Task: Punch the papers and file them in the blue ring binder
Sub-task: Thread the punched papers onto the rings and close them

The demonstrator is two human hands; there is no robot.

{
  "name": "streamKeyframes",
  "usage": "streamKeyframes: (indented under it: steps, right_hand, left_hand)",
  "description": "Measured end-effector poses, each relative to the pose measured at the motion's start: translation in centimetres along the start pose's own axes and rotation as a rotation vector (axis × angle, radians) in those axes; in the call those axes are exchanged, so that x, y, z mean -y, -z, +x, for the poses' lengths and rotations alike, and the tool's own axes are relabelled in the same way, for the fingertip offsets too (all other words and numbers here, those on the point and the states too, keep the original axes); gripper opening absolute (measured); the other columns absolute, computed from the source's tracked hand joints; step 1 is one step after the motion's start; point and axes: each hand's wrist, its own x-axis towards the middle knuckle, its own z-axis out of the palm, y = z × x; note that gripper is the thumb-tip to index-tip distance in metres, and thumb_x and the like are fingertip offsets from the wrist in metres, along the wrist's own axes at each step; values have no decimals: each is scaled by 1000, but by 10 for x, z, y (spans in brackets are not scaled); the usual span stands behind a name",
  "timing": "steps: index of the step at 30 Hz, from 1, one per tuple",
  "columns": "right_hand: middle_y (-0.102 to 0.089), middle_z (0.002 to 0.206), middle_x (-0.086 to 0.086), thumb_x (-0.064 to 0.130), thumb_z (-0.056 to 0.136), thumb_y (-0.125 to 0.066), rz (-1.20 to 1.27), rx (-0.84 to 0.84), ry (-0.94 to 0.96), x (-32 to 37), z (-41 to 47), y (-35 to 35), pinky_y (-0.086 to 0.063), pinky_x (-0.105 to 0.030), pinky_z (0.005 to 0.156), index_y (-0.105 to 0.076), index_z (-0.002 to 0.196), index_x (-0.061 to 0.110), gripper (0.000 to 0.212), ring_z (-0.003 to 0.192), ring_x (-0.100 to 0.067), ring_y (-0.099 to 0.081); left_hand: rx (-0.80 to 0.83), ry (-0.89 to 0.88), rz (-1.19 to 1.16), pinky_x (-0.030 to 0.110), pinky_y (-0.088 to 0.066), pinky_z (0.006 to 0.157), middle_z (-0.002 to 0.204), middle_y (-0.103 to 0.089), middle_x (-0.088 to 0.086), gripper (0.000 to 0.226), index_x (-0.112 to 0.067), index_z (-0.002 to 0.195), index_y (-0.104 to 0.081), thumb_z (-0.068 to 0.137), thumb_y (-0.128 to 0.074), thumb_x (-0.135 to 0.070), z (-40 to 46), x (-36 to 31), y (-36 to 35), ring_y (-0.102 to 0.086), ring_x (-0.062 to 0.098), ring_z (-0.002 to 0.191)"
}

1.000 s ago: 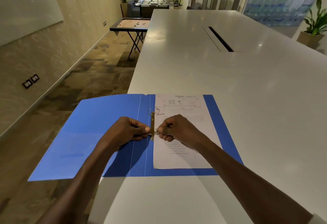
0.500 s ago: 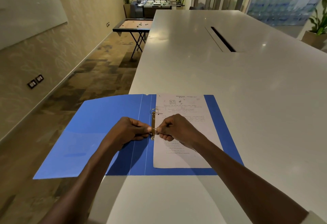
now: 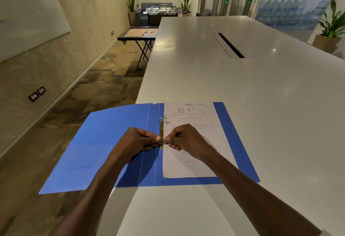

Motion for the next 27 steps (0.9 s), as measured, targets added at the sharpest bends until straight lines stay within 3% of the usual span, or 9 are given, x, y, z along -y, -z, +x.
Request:
streamKeyframes:
  steps: [4, 7, 10, 13, 15, 18, 23, 27]
  right_hand:
    - [-66, 64, -4, 11, 85, -69, 1, -40, -12, 1, -11, 4, -45, -20, 55, -74, 86, 3, 10, 54, -10, -55]
    - [-65, 64, 4, 15, 83, -72, -13, -115, -23, 0, -19, 13, -47, -19, 57, -73, 85, 7, 8, 54, -6, -56]
    - [-66, 81, 9, 28, 81, -75, -230, -290, -35, -4, -26, 24, -47, -15, 63, -69, 94, 15, 19, 71, -6, -62]
    - [-62, 108, 1, 40, 81, -73, -442, -379, -74, -2, -41, 35, -41, -14, 69, -58, 117, 17, 46, 91, -9, -58]
    - [-54, 120, -6, 52, 79, -70, -649, -364, -147, -3, -51, 38, -42, -24, 83, -48, 127, 14, 65, 109, -19, -50]
    - [-47, 121, -13, 60, 76, -68, -825, -345, -269, -8, -63, 32, -43, -28, 86, -41, 123, 11, 73, 109, -24, -44]
    - [-47, 126, -15, 53, 89, -55, -939, -390, -339, -13, -70, 22, -44, -29, 90, -36, 128, 10, 62, 111, -25, -47]
    - [-38, 136, -19, 62, 82, -58, -957, -401, -439, -12, -67, 22, -41, -34, 99, -20, 144, 6, 92, 124, -30, -41]
  left_hand:
    - [3, -13, 24, 16, -55, 60, 71, -75, 7, 8, -11, 75, -78, 81, -74, -16, -4, -4, 0, -69, 10, 65]
    - [16, -46, 36, 19, -57, 63, 72, -75, 6, 5, -13, 78, -77, 80, -76, -17, -10, -12, -2, -68, 14, 68]
    - [-152, -133, 118, 17, -50, 55, 82, -71, 1, 22, -16, 91, -71, 76, -82, -25, -15, -21, -14, -66, 8, 71]
    - [-326, -297, 278, 20, -47, 72, 96, -66, -9, 36, -25, 104, -68, 73, -83, -35, -19, -28, -28, -61, 6, 89]
    - [-281, -389, 247, 15, -46, 77, 104, -65, -11, 40, -24, 111, -66, 75, -82, -34, -25, -32, -45, -61, 5, 95]
    - [-177, -446, 280, 15, -43, 85, 116, -61, -14, 48, -25, 122, -60, 79, -80, -30, -36, -31, -75, -56, 4, 105]
    - [-78, -318, 374, 29, -40, 104, 145, -45, -3, 68, -22, 140, -43, 82, -77, -28, -35, -9, -107, -44, 14, 130]
    - [-114, -291, 382, 26, -35, 107, 148, -39, -1, 65, -18, 143, -39, 86, -72, -26, -36, -3, -113, -38, 16, 134]
